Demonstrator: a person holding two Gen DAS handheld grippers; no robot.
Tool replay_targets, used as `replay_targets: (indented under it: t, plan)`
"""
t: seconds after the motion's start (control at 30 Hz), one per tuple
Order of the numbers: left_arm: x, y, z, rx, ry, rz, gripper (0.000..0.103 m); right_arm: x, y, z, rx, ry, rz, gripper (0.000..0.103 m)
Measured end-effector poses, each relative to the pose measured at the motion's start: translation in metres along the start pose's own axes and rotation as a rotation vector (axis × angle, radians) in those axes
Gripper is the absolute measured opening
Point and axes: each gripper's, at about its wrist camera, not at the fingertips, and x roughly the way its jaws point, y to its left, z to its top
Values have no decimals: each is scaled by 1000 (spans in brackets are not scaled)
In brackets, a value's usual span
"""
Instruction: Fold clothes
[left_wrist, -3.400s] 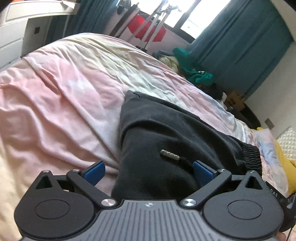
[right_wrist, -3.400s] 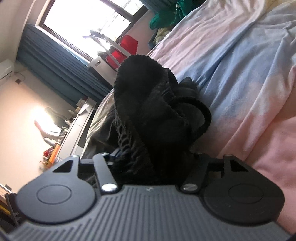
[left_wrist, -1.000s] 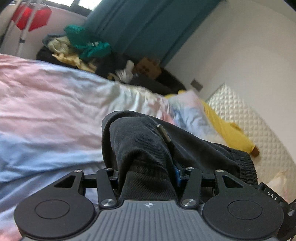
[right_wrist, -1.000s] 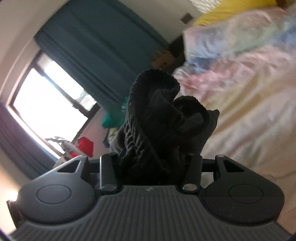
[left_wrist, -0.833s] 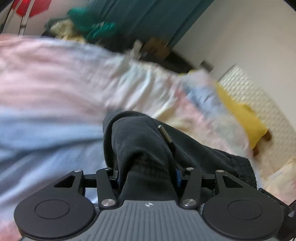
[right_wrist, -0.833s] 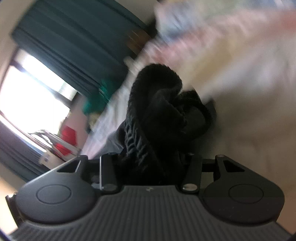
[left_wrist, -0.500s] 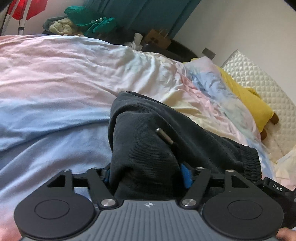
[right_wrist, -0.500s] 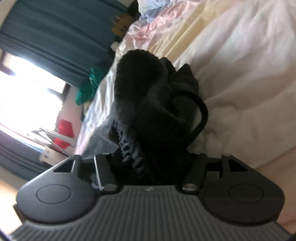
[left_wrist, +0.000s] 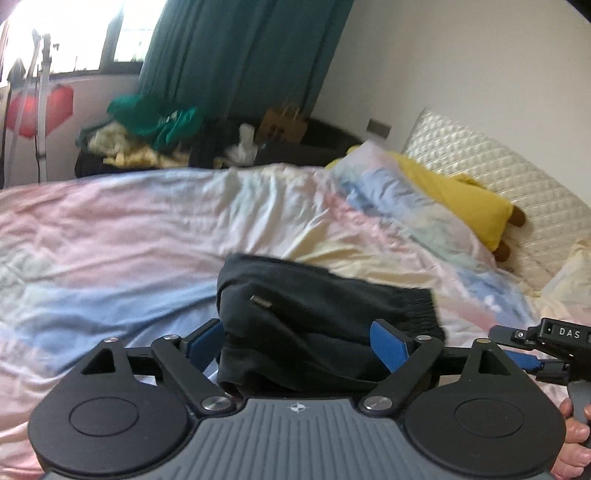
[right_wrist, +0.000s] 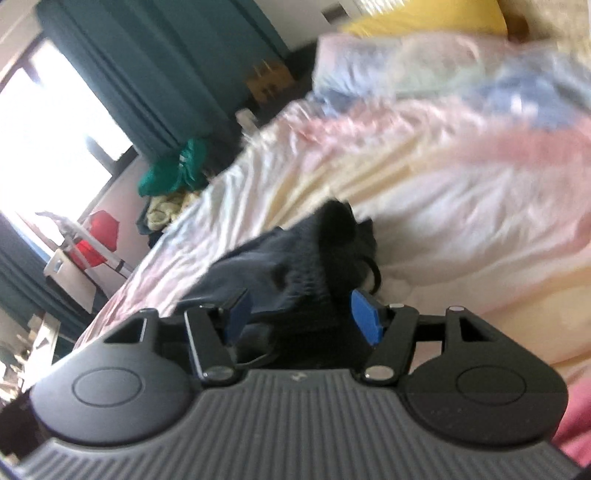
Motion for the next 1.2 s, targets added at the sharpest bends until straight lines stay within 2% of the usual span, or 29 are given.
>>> replay_targets:
  t: [0.07,0.13,0.3,0.37,0.53,0.83,0.97,1.2]
  plan:
    - [-28,-11,2,14,-28,-8,92,-21,12,-1,-35,-30,10,64]
    - [-53,-21,1,34,-54,-12,103,-42,23,-5,-68,-62,16,64]
    - [-104,-43,-9,79,-100,-12,103,-90,46,-20,-156,-149,24,71]
    - [-119,-50,-16,102,-110,0,103,-105,54,-30,-196,-185,22,88]
    - [-150,-60,-38,164,-163,44,103,-137,74,-57,-283,-258,17,91]
    - [-188,-53,-78,213,-241,102,103,-149,99,-114,-341,-347,-17,91]
    - [-192,-44,-89,220,-250,116,103,-142,110,-136,-403,-377,-48,91]
    - [-187,-27,-98,209,-246,127,103,-122,118,-158,-423,-386,-81,91]
